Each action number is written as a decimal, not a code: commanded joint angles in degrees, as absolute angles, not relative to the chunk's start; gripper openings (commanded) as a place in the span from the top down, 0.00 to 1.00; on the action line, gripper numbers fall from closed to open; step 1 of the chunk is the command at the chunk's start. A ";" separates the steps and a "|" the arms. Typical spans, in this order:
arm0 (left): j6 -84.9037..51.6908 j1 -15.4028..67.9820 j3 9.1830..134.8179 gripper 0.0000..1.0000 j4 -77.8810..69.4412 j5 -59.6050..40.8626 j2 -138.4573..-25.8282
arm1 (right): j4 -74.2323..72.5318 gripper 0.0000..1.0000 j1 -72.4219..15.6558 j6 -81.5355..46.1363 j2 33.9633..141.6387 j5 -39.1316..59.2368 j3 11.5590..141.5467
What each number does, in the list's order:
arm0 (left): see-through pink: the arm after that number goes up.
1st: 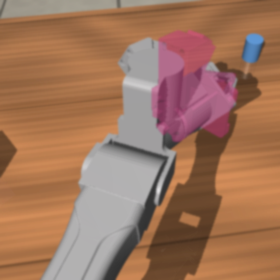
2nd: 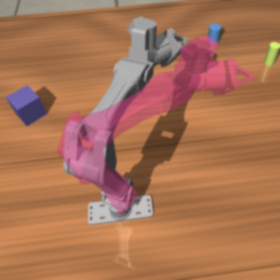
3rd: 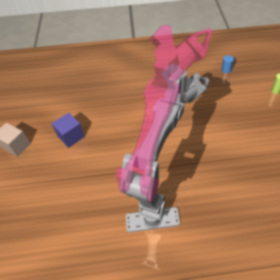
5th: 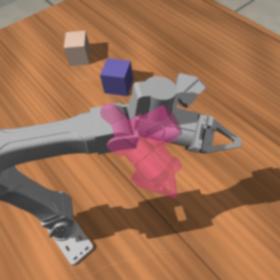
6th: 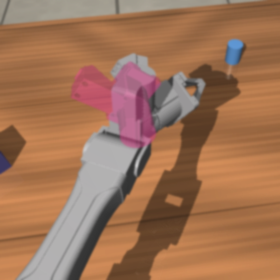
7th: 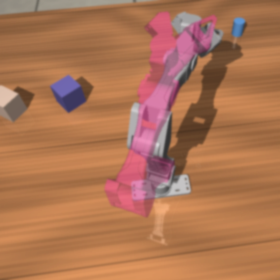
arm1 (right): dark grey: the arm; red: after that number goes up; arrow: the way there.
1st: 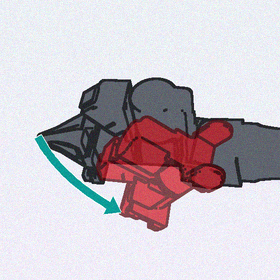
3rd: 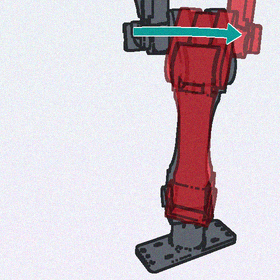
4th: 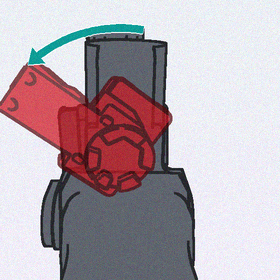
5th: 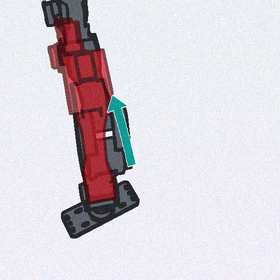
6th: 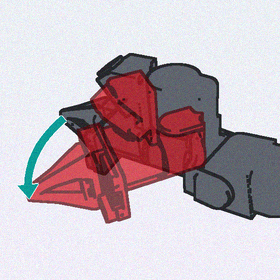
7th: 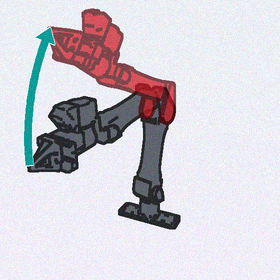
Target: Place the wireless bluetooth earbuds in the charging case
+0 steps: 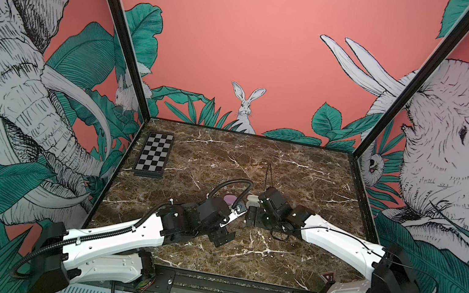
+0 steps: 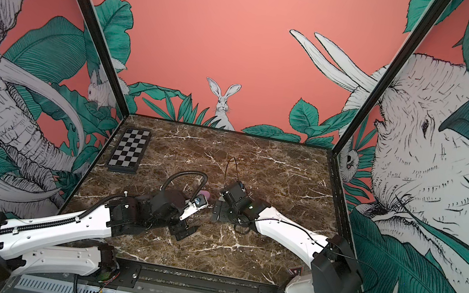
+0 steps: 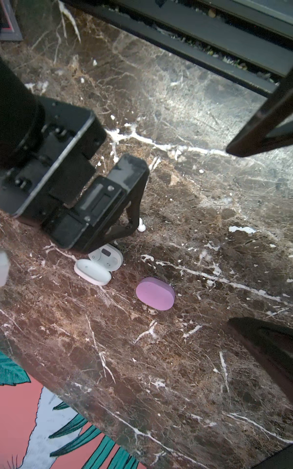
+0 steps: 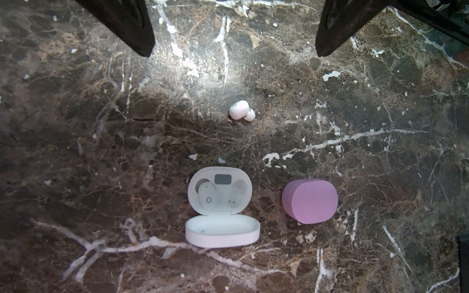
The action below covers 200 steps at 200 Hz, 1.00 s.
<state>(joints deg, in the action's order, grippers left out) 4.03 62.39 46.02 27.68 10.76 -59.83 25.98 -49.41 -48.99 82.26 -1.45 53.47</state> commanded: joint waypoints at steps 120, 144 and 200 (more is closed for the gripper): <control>5.66 62.58 42.83 0.01 24.62 7.23 -57.08 | 22.58 0.02 -50.09 -49.89 85.49 -0.53 52.81; 6.12 62.58 42.45 0.01 24.08 8.52 -56.56 | 23.34 0.02 -50.08 -49.85 85.77 -1.18 53.33; 6.75 62.58 41.84 0.01 23.71 9.74 -55.33 | 25.51 0.09 -50.14 -51.02 89.38 -1.13 55.96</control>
<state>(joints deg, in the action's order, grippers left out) 6.13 62.39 42.94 24.91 8.58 -57.10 24.36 -49.89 -49.98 87.99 -0.45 54.06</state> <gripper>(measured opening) 0.991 0.933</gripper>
